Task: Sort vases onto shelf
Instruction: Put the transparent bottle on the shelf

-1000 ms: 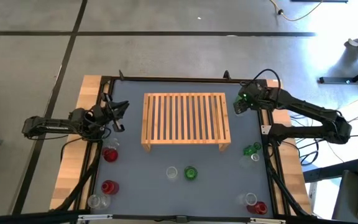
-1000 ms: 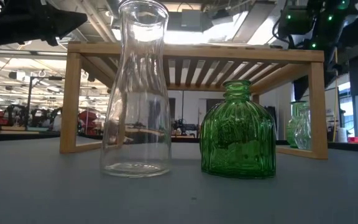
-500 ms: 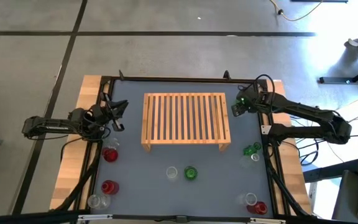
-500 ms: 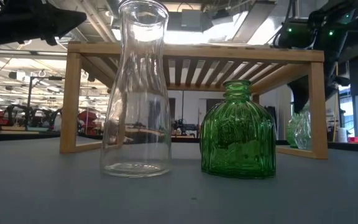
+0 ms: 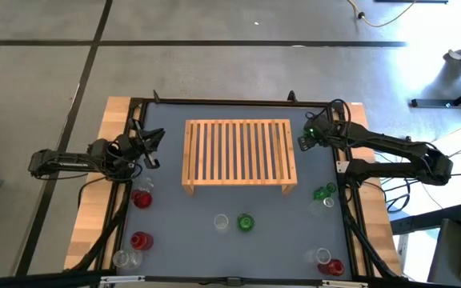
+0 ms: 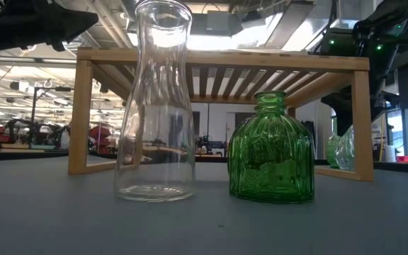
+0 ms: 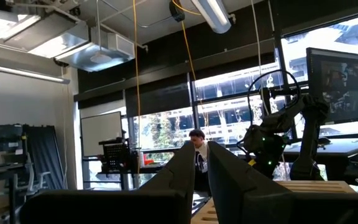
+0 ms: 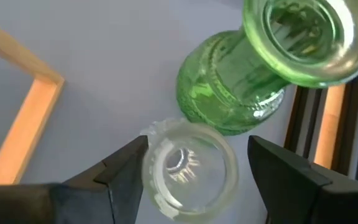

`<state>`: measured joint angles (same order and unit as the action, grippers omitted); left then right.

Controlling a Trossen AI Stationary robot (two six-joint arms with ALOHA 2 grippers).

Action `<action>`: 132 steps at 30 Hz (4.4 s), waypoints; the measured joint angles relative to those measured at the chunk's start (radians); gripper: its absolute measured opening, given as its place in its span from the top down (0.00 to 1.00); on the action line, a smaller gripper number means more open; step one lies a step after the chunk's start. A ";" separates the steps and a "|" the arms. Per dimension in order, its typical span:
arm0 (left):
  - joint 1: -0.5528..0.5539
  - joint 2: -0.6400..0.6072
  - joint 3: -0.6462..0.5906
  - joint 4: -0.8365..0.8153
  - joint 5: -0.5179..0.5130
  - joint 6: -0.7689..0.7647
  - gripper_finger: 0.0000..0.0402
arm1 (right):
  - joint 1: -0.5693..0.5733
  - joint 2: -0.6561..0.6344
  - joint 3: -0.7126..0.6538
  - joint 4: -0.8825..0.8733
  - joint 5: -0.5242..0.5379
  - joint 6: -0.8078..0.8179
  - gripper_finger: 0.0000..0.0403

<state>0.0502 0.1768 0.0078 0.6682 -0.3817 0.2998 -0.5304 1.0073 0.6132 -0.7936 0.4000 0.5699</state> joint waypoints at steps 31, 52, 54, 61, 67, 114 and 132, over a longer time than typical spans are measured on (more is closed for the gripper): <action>0.000 0.000 0.000 -0.001 -0.001 0.000 0.91 | 0.001 -0.050 0.080 -0.077 -0.029 -0.058 0.61; 0.000 0.000 0.000 -0.001 -0.002 0.000 0.91 | 0.000 -0.087 0.454 -0.257 -0.106 -0.189 0.66; 0.000 0.000 0.000 0.000 -0.002 0.000 0.91 | 0.000 -0.080 0.480 -0.259 -0.106 -0.207 0.66; 0.000 0.000 0.000 0.013 -0.003 0.031 0.91 | 0.001 -0.022 0.575 -0.259 -0.126 -0.267 0.65; 0.000 0.000 0.000 0.015 -0.003 0.028 0.91 | 0.015 0.063 0.651 -0.257 -0.179 -0.298 0.65; 0.000 0.000 0.000 0.027 -0.025 0.026 0.91 | 0.302 0.382 0.881 -0.363 -0.089 -0.315 0.65; 0.000 0.000 0.000 0.030 -0.025 0.026 0.91 | 0.301 0.377 0.929 -0.438 -0.085 -0.316 0.65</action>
<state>0.0502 0.1764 0.0078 0.6978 -0.4068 0.3256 -0.2291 1.3846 1.5420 -1.2315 0.3153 0.2539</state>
